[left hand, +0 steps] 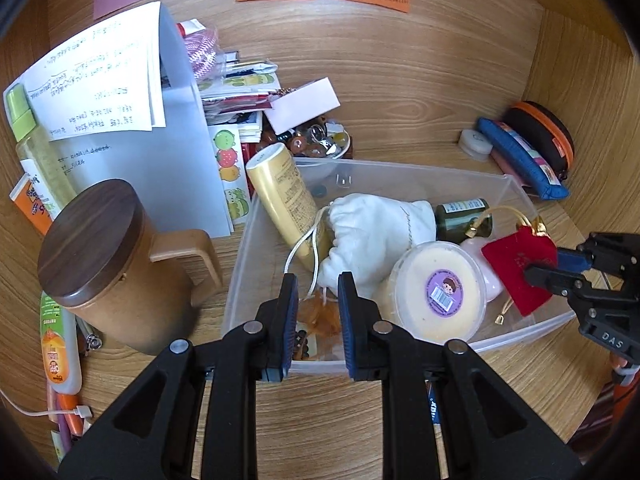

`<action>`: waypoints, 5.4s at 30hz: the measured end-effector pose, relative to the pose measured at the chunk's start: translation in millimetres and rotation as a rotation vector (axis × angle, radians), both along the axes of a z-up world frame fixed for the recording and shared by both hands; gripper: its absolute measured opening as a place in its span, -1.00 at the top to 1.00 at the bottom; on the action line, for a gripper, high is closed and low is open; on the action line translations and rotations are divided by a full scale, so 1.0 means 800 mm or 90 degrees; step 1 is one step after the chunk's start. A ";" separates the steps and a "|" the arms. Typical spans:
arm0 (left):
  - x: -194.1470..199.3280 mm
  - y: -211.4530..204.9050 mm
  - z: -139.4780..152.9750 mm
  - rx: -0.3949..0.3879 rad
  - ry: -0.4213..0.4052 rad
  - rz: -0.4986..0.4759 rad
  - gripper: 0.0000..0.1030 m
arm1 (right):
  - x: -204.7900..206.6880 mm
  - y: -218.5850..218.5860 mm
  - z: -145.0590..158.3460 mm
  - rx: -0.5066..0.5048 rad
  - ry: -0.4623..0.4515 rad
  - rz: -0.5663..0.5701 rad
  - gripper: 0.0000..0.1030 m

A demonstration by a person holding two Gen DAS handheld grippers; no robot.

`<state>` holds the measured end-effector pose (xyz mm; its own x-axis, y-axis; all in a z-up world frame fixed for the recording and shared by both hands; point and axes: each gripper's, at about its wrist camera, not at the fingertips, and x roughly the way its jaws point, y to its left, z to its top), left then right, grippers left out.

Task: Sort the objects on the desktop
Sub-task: 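Lower the red pouch into the box with the right gripper while the left releases the gourd there, then grasp the blue Max blade box with the right gripper while the left grasps the white seashell, then carry the Max box and seashell over the clear box with both grippers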

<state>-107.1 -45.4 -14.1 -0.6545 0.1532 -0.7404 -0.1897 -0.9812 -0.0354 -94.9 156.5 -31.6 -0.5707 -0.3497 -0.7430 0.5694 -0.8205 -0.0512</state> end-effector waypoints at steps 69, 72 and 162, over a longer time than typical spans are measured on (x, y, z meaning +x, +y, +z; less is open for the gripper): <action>0.139 -0.023 -0.041 0.009 0.028 -0.053 -0.17 | 0.104 -0.090 -0.051 0.001 -0.017 -0.005 -0.22; 0.138 -0.027 -0.045 0.016 0.022 -0.055 -0.17 | 0.094 -0.094 -0.061 -0.004 -0.035 -0.002 -0.21; 0.106 0.043 -0.003 0.008 0.055 -0.100 0.59 | 0.082 -0.007 0.015 -0.065 0.040 0.005 0.03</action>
<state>-22.7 -10.8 -16.8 -0.6829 0.2677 -0.6797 -0.3434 -0.9389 -0.0248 -29.2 150.8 -19.3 -0.6120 -0.4266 -0.6660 0.5745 -0.8185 -0.0037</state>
